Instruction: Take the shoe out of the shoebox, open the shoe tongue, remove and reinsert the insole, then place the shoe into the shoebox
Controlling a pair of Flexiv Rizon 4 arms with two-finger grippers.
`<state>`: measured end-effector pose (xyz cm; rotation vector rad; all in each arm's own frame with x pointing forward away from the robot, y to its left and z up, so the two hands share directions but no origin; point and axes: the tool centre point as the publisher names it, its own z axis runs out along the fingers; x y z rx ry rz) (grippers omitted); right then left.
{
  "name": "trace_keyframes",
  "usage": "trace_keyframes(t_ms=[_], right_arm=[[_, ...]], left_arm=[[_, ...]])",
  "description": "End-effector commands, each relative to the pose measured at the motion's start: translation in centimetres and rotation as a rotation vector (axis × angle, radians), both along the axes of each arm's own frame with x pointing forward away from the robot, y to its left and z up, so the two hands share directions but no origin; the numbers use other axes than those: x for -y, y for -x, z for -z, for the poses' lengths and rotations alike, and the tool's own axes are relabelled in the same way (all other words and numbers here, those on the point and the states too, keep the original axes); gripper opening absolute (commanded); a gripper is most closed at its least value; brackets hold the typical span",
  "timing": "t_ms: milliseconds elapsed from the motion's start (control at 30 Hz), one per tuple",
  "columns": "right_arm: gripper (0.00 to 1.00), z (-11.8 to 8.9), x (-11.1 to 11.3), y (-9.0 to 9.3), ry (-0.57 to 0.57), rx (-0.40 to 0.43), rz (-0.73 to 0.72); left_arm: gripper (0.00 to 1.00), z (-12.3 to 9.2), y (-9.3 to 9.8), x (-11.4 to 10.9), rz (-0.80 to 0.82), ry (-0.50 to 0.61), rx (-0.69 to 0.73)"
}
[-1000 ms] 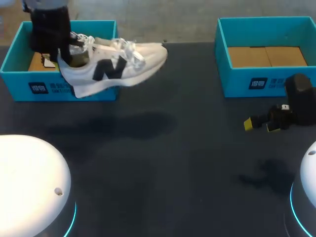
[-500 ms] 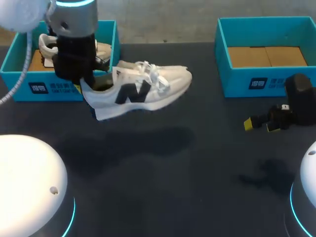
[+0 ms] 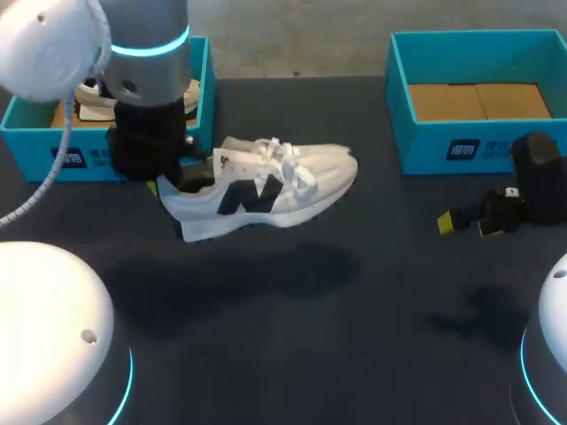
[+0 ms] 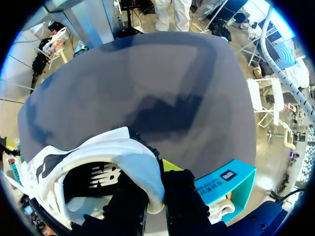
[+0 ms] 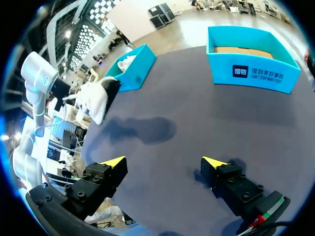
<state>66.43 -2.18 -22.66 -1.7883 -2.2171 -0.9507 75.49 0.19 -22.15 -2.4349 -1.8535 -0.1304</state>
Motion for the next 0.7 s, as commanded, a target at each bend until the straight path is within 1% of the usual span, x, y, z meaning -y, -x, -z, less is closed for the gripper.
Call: trace_keyframes(t_ms=[33, 133, 367, 567, 633, 700], right_arm=[[1.00, 0.0, -0.1, 0.1, 0.002, 0.000, 0.002], [1.00, 0.0, -0.1, 0.1, 0.002, 0.000, 0.002], [1.00, 0.0, -0.1, 0.1, 0.002, 0.000, 0.002], [1.00, 0.0, -0.1, 0.1, 0.002, 0.000, 0.002], [1.00, 0.0, -0.1, 0.1, 0.002, 0.000, 0.002], [1.00, 0.0, -0.1, 0.1, 0.002, 0.000, 0.002]], left_arm=[[0.00, 1.7, 1.2, 1.3, 0.026, -0.035, 0.066], [0.00, 3.2, 1.8, 1.7, 0.047, -0.061, 0.074], [0.00, 7.6, 3.0, 2.4, 0.055, -0.089, 0.063], [0.00, 10.7, 3.3, 2.9, 0.040, -0.126, 0.052], [0.00, 11.6, 3.3, 2.9, 0.019, -0.157, 0.058], [0.00, 12.2, 3.2, 2.7, 0.009, -0.148, 0.055]])
